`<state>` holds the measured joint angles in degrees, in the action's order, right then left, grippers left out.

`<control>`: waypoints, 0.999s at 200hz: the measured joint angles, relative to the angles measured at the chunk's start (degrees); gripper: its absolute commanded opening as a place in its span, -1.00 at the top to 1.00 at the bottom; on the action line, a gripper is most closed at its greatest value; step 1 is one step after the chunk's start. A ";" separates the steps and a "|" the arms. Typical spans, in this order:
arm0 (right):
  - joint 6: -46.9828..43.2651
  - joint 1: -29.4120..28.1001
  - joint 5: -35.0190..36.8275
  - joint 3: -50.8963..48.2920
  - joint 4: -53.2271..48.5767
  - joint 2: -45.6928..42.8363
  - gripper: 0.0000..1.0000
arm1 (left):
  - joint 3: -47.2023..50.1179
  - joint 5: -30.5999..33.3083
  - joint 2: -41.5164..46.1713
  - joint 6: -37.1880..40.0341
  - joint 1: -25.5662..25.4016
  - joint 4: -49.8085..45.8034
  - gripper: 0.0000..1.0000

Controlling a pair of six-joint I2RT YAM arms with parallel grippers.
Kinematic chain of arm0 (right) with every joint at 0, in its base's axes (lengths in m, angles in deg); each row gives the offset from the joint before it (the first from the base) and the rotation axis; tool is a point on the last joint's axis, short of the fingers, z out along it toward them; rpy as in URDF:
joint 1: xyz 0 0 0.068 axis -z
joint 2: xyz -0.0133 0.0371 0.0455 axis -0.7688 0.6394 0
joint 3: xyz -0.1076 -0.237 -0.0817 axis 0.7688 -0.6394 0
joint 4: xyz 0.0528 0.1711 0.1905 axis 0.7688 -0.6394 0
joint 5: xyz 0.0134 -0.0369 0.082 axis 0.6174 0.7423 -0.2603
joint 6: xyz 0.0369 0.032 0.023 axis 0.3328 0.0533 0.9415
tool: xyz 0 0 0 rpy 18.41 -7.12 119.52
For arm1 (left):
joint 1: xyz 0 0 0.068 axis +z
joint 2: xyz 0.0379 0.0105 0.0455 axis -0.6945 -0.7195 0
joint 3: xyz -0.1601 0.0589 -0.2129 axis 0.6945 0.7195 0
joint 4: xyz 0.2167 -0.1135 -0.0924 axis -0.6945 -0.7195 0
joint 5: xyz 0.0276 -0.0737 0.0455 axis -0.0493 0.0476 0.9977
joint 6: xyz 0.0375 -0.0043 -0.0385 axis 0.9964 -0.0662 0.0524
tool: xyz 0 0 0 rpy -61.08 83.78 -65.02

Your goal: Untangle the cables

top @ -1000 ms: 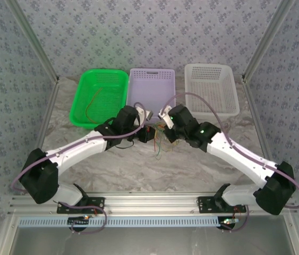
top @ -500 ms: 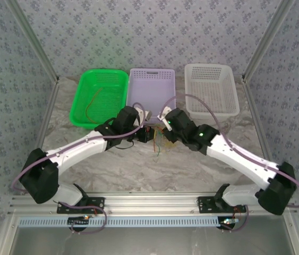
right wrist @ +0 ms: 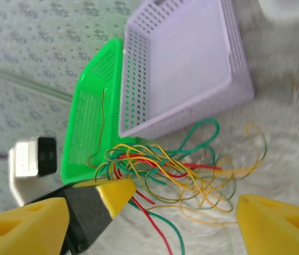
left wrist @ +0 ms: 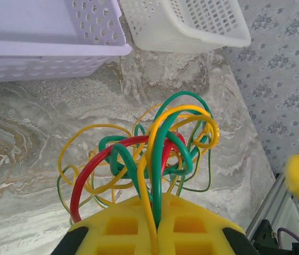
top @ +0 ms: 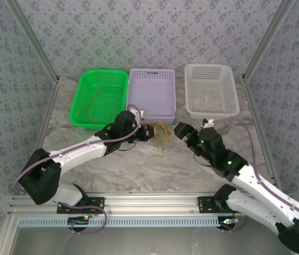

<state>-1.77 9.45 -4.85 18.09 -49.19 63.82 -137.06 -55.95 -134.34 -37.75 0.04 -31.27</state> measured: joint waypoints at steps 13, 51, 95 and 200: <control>7.43 -0.39 -0.72 -1.18 3.41 2.51 -0.90 | 0.94 -0.04 0.66 -0.15 0.00 1.60 1.00; 25.79 -3.19 -0.87 -2.08 12.96 6.25 -0.91 | 2.97 -0.50 1.99 -0.39 -0.42 5.70 1.00; 36.89 -2.69 -1.07 -4.66 21.64 14.29 -0.90 | 3.39 -1.31 2.19 -0.31 -2.43 8.24 1.00; 14.19 10.25 -6.49 6.38 9.57 12.68 1.00 | 2.21 -4.28 5.07 7.58 -5.05 1.27 1.00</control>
<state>12.42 19.70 -11.34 24.47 -39.61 76.50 -134.85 -60.24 -129.27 -30.17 -5.01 -30.00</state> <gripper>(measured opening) 0.107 0.067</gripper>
